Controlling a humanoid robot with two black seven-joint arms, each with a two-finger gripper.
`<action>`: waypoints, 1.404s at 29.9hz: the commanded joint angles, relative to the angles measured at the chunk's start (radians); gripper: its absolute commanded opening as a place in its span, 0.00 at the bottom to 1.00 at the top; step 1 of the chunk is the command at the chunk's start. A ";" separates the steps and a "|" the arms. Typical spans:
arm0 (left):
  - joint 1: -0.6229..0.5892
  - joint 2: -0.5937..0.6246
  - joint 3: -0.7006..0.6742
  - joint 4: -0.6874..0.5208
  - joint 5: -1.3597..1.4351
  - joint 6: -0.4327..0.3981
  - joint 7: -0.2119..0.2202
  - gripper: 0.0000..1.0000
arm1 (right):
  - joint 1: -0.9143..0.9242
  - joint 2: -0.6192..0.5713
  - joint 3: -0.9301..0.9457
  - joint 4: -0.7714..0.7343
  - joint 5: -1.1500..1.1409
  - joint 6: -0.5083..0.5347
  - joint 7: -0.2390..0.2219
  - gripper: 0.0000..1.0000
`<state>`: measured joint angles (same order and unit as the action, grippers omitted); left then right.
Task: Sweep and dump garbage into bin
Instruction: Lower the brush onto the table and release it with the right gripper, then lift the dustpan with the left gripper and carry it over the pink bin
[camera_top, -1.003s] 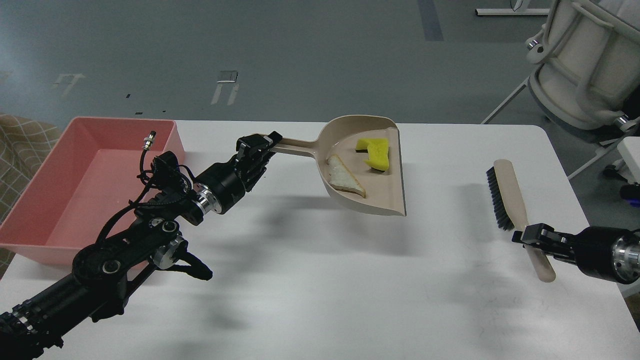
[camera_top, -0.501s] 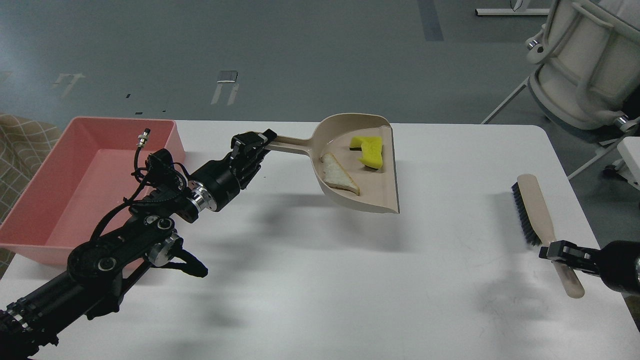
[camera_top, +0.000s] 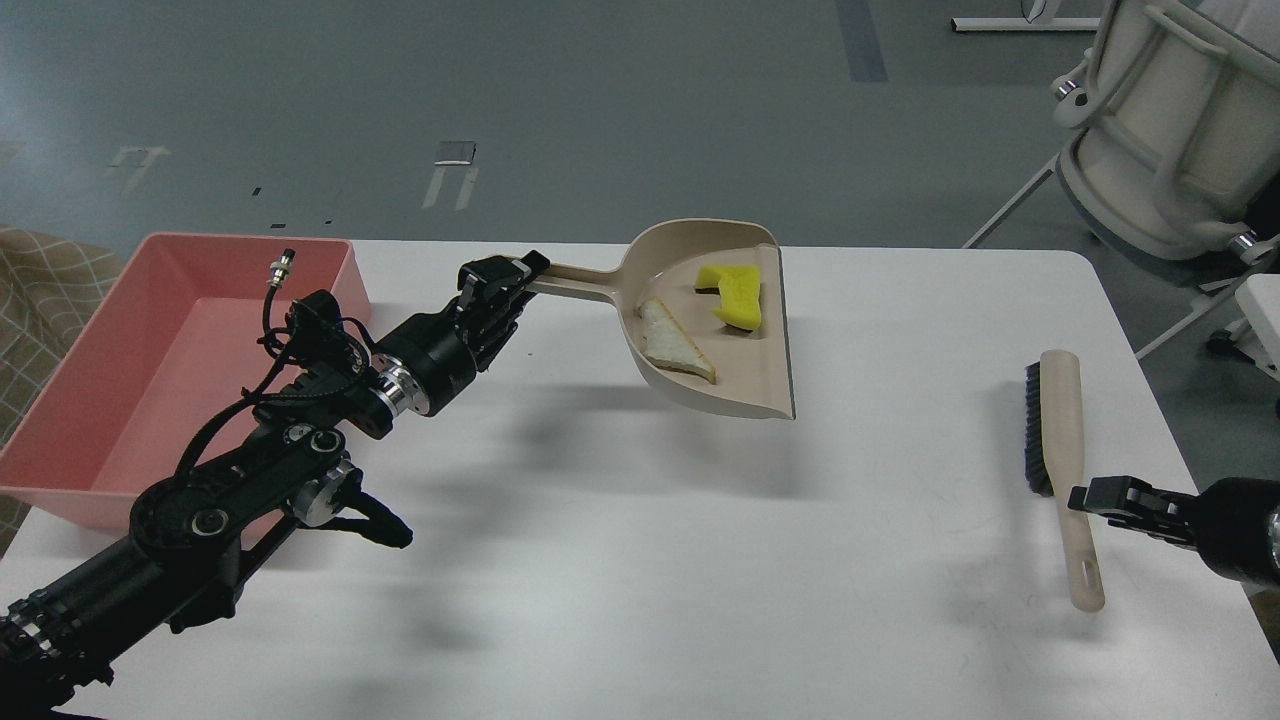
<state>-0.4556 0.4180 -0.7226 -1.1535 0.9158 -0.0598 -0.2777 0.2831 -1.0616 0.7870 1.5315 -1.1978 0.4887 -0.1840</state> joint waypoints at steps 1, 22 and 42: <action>0.000 0.001 0.000 0.000 0.000 0.000 0.000 0.00 | 0.004 0.000 0.003 0.001 0.000 0.000 0.000 0.55; 0.003 0.021 -0.040 0.000 -0.011 -0.001 -0.002 0.00 | 0.011 0.359 0.679 -0.109 0.012 0.000 -0.003 1.00; 0.009 0.157 -0.092 -0.017 -0.117 -0.012 -0.011 0.00 | 0.309 1.060 0.825 -0.611 0.135 0.000 0.277 1.00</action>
<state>-0.4465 0.5456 -0.8012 -1.1662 0.8112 -0.0687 -0.2875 0.5548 -0.0236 1.6173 1.0143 -1.0648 0.4885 -0.0180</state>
